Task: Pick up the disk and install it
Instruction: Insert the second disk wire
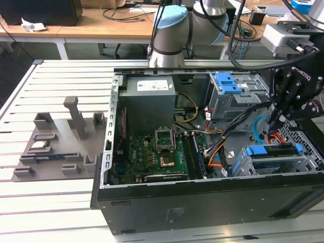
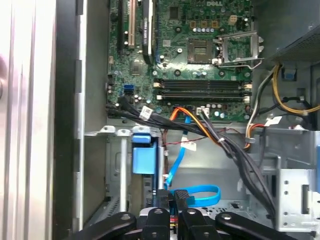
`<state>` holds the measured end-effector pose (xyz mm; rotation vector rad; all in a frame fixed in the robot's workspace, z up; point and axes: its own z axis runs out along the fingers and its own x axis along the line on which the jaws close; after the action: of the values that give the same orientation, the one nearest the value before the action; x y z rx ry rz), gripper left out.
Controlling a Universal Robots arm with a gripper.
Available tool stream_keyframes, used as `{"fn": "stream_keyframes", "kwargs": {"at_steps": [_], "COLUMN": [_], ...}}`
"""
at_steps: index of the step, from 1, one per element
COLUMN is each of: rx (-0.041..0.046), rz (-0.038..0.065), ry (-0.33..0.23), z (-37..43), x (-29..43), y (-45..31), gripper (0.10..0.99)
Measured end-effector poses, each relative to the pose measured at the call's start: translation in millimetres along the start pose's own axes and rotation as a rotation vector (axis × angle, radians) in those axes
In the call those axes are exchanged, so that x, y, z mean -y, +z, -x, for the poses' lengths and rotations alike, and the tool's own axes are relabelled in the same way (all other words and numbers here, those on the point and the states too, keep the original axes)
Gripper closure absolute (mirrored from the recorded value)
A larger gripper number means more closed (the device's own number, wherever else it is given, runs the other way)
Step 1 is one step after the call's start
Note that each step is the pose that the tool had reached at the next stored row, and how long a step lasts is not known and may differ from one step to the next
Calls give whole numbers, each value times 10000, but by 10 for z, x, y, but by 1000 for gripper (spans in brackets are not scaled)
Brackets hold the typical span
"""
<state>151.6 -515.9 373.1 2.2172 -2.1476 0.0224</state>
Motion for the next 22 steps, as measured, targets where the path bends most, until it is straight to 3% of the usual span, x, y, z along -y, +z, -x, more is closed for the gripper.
{"fn": "stream_keyframes", "kwargs": {"at_steps": [2, 5, 10, 19, 22], "rx": [1, 2, 3, 33, 87], "rz": [0, 13, 27, 25, 29], "ry": [-1, -1, -6, -8, -5], "z": [-107, -114, -115, -126, -130], "x": [3, 101, 108, 86, 132], "y": [65, 163, 254, 296, 299], "gripper": [925, 925, 925, 925, 925]}}
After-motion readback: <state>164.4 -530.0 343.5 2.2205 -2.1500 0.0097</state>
